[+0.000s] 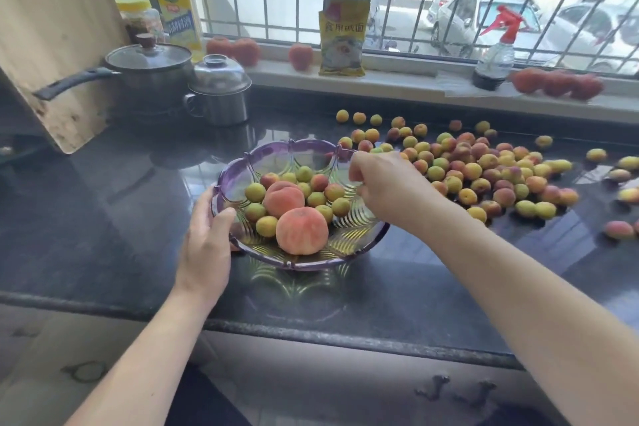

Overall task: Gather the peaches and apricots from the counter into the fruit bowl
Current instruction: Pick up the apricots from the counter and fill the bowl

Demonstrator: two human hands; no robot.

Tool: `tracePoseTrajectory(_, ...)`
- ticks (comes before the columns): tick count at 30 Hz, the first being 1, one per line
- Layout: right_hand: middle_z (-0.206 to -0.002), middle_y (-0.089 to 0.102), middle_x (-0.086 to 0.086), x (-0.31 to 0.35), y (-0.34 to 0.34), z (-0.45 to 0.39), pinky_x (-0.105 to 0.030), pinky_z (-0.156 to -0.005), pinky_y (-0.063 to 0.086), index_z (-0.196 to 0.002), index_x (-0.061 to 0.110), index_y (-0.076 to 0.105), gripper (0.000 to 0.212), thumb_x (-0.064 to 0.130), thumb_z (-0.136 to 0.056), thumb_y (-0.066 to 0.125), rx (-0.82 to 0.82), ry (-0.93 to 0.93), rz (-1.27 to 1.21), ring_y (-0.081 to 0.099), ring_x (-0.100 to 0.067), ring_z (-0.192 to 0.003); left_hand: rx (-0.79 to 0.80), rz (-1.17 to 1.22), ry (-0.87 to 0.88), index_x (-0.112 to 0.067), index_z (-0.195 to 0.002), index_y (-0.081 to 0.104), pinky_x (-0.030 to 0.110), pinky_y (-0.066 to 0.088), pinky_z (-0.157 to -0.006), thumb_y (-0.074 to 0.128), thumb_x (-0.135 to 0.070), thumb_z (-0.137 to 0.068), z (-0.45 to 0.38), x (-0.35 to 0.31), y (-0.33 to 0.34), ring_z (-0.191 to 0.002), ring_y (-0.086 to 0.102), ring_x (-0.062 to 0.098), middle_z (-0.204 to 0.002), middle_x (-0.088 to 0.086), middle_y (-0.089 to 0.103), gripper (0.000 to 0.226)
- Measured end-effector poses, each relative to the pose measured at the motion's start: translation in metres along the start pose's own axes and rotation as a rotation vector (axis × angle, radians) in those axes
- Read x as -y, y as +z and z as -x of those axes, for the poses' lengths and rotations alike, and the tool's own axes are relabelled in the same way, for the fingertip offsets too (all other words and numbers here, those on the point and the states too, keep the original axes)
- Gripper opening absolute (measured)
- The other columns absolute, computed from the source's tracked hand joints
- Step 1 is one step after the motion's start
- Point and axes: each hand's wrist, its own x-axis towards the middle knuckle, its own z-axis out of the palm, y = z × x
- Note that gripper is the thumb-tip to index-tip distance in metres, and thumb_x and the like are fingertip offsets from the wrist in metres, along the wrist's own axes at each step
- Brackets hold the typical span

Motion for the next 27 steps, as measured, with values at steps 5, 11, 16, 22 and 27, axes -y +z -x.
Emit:
tracePoseTrajectory(5,-0.098,0.063,-0.007,-0.073,0.014,0.062,-0.032,-0.076,0.043,-0.097,0.010,0.065,0.006,0.010,-0.093,0.061,-0.515,0.346,-0.195,0.053,-0.021,-0.088,0.014,-0.001,-0.017,-0.050,-0.119,0.062,0.032,0.055,-0.096,0.045,-0.037,-0.088,0.002,-0.003,0.002,-0.106,0.069,-0.005,-0.107,-0.031,0.074,0.037)
tracePoseTrajectory(11,-0.130,0.037,-0.016,-0.117,0.047,0.092,-0.045,-0.093,0.048,-0.131,0.020,0.045,0.047,0.046,-0.096,0.061,-0.140,0.699,0.018,0.052,-0.038,-0.112,0.018,-0.011,0.007,-0.041,-0.134,0.061,0.027,0.054,-0.087,0.045,-0.037,-0.087,0.007,-0.007,0.002,-0.111,0.070,0.007,-0.116,-0.018,0.073,0.051)
tracePoseTrajectory(16,-0.116,0.048,-0.019,-0.126,0.052,0.082,-0.043,-0.077,0.049,-0.116,0.014,0.047,0.028,0.032,-0.098,0.059,-0.221,0.672,0.063,0.060,-0.042,-0.095,0.009,-0.027,-0.005,-0.043,-0.129,0.064,0.040,0.058,-0.098,0.047,-0.037,-0.086,0.006,-0.007,0.000,-0.111,0.072,0.011,-0.113,-0.016,0.077,0.046)
tracePoseTrajectory(22,-0.103,0.063,-0.017,-0.122,0.038,0.077,-0.039,-0.072,0.050,-0.110,0.014,0.051,0.016,0.025,-0.098,0.055,-0.227,0.674,-0.010,0.061,-0.037,-0.086,0.002,-0.032,-0.025,-0.041,-0.130,0.067,0.046,0.062,-0.097,0.049,-0.039,-0.085,0.002,-0.002,-0.003,-0.109,0.075,0.014,-0.114,-0.014,0.078,0.048)
tracePoseTrajectory(27,-0.090,0.067,0.007,-0.043,-0.029,0.054,-0.028,-0.064,0.055,-0.113,0.028,0.059,0.019,0.033,-0.096,0.065,-0.141,0.148,-0.497,0.065,-0.014,-0.073,-0.018,-0.055,-0.023,-0.039,-0.144,0.060,0.059,0.055,-0.108,0.046,-0.055,-0.081,0.000,-0.001,-0.004,-0.123,0.069,0.019,-0.131,-0.011,0.073,0.066)
